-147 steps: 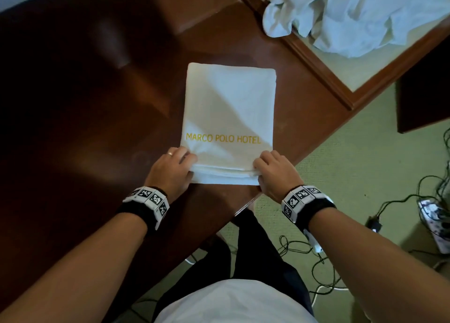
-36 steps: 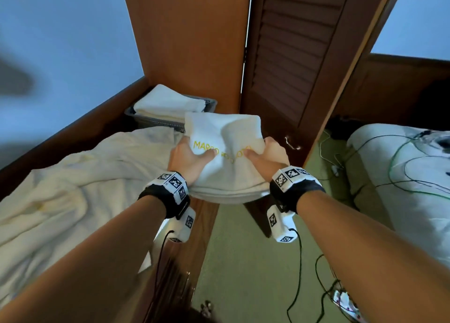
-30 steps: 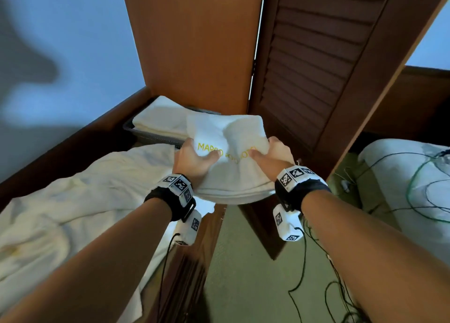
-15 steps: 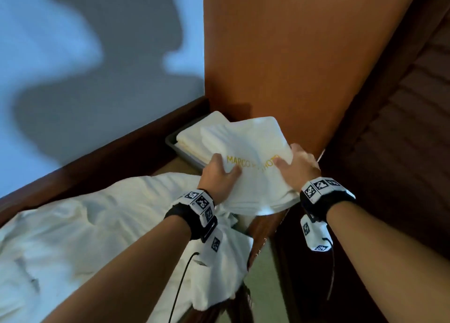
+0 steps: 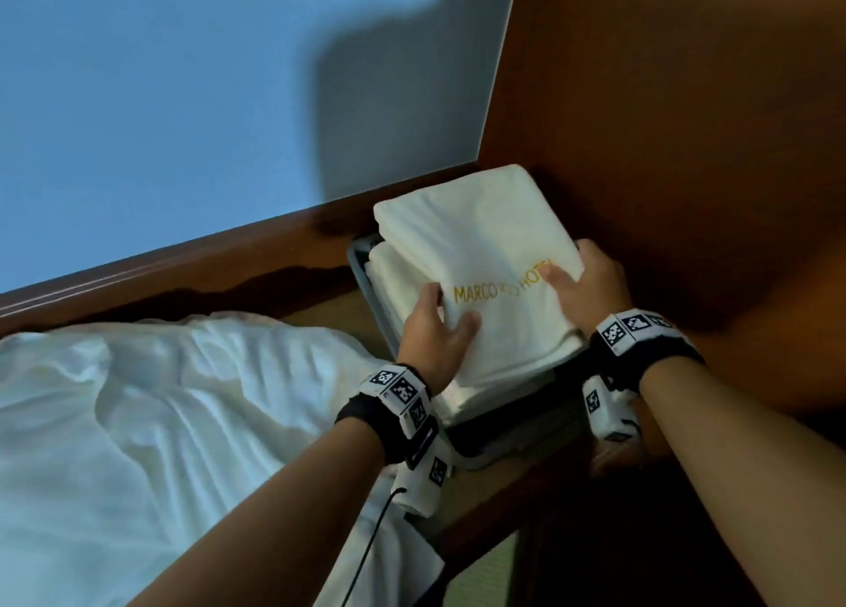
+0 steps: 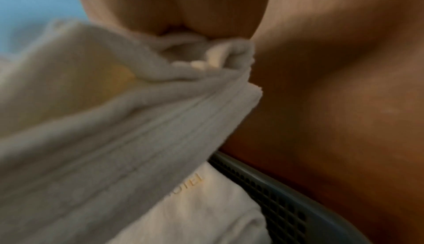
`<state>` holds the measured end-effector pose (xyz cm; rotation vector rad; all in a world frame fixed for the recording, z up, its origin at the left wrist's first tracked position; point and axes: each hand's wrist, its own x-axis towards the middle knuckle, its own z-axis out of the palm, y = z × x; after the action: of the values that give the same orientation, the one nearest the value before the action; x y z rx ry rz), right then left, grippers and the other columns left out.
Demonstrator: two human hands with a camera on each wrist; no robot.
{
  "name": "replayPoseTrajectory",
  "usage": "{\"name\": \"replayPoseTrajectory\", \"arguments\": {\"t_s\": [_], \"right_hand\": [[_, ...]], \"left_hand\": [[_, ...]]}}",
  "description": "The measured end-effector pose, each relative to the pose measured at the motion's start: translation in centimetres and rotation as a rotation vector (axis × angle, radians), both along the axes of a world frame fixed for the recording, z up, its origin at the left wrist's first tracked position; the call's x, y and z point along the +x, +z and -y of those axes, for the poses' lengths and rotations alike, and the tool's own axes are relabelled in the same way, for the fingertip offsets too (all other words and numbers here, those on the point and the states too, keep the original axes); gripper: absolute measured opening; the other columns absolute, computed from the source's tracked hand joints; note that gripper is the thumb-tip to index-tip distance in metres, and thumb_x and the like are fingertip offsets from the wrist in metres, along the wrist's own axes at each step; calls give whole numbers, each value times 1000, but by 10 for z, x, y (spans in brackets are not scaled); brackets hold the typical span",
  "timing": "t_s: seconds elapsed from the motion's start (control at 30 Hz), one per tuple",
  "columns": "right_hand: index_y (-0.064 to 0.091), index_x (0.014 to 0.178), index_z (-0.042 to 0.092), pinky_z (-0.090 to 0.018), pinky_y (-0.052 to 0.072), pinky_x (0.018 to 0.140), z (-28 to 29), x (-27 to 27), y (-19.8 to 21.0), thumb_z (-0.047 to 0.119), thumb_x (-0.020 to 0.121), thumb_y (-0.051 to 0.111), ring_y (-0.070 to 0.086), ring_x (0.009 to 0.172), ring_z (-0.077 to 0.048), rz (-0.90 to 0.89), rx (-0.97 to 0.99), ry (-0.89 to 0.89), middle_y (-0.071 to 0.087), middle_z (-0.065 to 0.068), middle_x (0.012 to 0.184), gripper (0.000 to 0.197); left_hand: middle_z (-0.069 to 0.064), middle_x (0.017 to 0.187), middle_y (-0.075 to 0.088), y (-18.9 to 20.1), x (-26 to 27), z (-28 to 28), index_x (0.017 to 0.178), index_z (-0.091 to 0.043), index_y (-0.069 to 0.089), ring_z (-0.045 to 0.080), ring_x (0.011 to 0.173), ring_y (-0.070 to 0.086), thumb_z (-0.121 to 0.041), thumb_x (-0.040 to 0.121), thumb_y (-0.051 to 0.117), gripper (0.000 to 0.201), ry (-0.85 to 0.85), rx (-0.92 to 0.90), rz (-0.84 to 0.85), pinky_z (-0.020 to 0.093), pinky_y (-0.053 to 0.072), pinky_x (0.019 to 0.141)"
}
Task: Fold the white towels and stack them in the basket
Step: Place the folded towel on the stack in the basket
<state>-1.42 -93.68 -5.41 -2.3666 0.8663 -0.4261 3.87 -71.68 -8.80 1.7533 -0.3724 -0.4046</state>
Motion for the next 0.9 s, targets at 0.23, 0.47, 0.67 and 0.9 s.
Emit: {"name": "replayPoseTrajectory", "arguments": {"t_s": [0.23, 0.47, 0.67, 0.9], "right_hand": [[48, 132, 13, -35, 44, 89, 32, 9, -82, 27, 97, 58, 60, 111, -33, -408, 199, 87, 61, -15, 127, 39], [49, 137, 17, -36, 45, 92, 40, 6, -95, 14, 100, 49, 58, 111, -32, -204, 189, 126, 60, -14, 125, 37], [41, 145, 14, -45, 40, 97, 30, 3, -91, 16, 94, 60, 44, 122, -39, -300, -80, 68, 43, -16, 140, 54], [39, 143, 30, -51, 35, 99, -16, 6, -79, 63, 91, 45, 37, 125, -36, -460, -433, 298, 33, -8, 149, 63]], "left_hand": [[13, 108, 70, -55, -2, 1, 114, -7, 59, 30, 90, 72, -20, 88, 75, 33, -2, 221, -390, 53, 62, 68], [7, 101, 66, -58, -6, 3, 111, -12, 53, 26, 89, 69, -17, 89, 74, 31, 103, 150, -264, 49, 62, 73], [11, 124, 62, -64, 9, -8, 131, -8, 49, 27, 108, 62, -51, 87, 71, 66, 80, 413, -59, 40, 53, 89], [6, 166, 17, -29, 111, 24, 156, -25, 23, 33, 152, 13, -71, 92, 36, 80, -340, 965, 816, 52, 17, 122]]}}
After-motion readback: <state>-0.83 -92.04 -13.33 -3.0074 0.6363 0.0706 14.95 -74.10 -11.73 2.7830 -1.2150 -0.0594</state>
